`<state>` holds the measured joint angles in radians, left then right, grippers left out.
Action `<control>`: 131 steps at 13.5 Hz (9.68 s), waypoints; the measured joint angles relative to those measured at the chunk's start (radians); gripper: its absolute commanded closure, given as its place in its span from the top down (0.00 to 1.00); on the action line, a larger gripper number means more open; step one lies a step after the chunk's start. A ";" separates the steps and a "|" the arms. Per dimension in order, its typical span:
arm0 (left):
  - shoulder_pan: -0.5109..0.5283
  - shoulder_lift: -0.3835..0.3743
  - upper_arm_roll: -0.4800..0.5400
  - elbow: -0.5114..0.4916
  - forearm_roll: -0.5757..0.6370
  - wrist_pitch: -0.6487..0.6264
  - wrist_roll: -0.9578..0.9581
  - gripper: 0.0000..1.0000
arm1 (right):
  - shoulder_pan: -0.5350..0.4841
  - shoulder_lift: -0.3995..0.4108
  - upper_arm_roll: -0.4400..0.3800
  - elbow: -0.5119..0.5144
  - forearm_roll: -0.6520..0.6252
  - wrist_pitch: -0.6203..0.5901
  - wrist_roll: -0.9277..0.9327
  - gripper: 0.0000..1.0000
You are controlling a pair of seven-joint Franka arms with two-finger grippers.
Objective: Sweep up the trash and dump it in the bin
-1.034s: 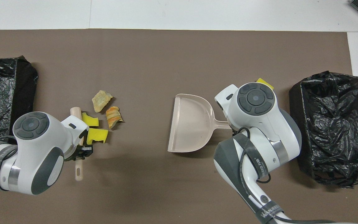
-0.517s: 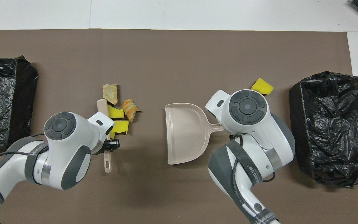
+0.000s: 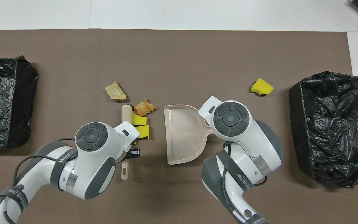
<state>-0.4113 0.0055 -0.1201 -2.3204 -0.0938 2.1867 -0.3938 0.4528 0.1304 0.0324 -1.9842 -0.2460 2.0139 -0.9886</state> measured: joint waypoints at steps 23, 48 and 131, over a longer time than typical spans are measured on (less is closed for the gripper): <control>0.225 0.199 0.040 0.410 0.127 -0.097 0.252 0.00 | 0.000 -0.001 -0.002 0.019 -0.010 -0.068 0.077 0.00; -0.232 0.183 -0.009 0.331 0.007 -0.197 0.045 0.00 | -0.073 0.002 -0.005 -0.002 0.103 -0.084 0.031 0.00; 0.295 -0.125 0.033 0.553 0.046 -0.533 0.419 1.00 | 0.159 0.334 0.006 0.359 0.246 0.115 1.664 0.00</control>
<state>-0.1167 -0.1194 -0.0867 -1.7673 -0.0477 1.6537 0.0254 0.6117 0.4642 0.0389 -1.6253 0.0000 2.1291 0.6753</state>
